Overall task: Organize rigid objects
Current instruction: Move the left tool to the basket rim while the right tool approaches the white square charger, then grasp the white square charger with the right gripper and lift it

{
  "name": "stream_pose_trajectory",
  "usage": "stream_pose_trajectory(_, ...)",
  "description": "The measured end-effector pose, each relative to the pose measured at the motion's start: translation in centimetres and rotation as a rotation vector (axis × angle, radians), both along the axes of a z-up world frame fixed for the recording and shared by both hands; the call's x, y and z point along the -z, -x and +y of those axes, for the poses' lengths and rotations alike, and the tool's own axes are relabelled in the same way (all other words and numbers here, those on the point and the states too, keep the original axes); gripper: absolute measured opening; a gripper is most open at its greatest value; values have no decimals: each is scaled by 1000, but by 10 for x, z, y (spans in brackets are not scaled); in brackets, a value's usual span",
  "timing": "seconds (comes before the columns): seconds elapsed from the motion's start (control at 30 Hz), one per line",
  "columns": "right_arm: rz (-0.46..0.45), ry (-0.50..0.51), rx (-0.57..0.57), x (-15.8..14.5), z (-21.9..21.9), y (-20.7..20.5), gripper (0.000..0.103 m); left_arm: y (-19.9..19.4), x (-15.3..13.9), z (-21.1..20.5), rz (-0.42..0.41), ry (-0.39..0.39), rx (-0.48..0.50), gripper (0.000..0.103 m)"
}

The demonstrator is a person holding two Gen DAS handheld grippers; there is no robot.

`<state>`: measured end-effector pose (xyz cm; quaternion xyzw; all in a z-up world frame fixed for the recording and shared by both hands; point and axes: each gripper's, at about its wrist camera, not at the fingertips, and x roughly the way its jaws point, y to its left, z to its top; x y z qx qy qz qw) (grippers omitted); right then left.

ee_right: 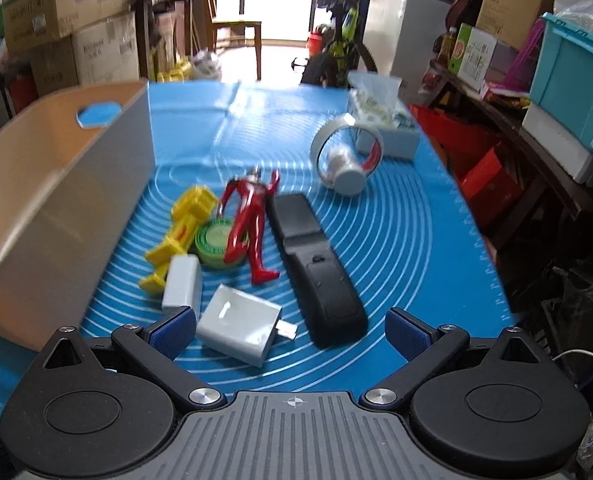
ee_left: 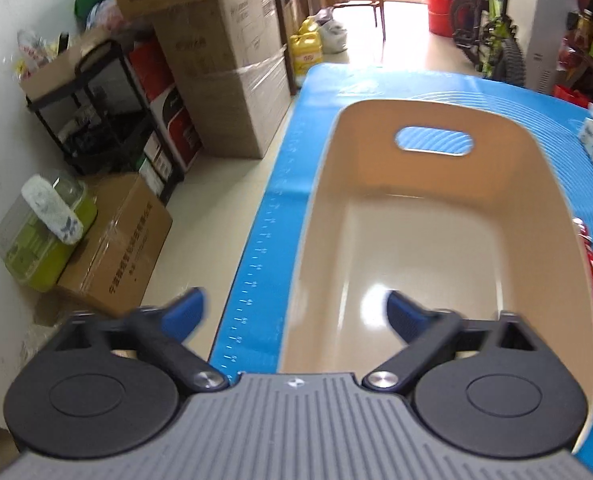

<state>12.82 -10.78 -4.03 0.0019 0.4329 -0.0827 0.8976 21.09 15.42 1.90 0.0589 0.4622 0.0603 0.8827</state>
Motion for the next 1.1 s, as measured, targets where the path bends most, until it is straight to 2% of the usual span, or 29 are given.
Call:
stream_pose_trajectory(0.23,58,41,-17,25,17,-16,95,-10,23,19,62,56,-43,79)
stream_pose_trajectory(0.3,60,56,-9,28,20,-21,94,-12,29,19,87,51,-39,72)
stream_pose_trajectory(0.37,63,54,-3,29,21,-24,94,-15,31,18,95,56,-30,70)
stream_pose_trajectory(0.53,75,62,20,35,24,-31,93,-18,38,16,123,45,-5,50)
stream_pose_trajectory(0.57,81,59,27,37,24,-32,92,-19,39,16,129,42,-2,43)
stream_pose_trajectory(0.7,106,61,45,45,27,-37,90,-20,40,18,136,91,18,24)
stream_pose_trajectory(0.93,109,65,87,45,29,-44,90,-20,38,16,131,127,15,14)
stream_pose_trajectory(1.0,103,47,89,44,30,-47,84,-21,39,18,132,144,10,13)
stream_pose_trajectory(1.03,99,23,87,43,29,-47,74,-21,39,18,133,146,10,13)
stream_pose_trajectory(1.1,97,26,99,42,29,-48,71,-21,39,18,134,143,11,13)
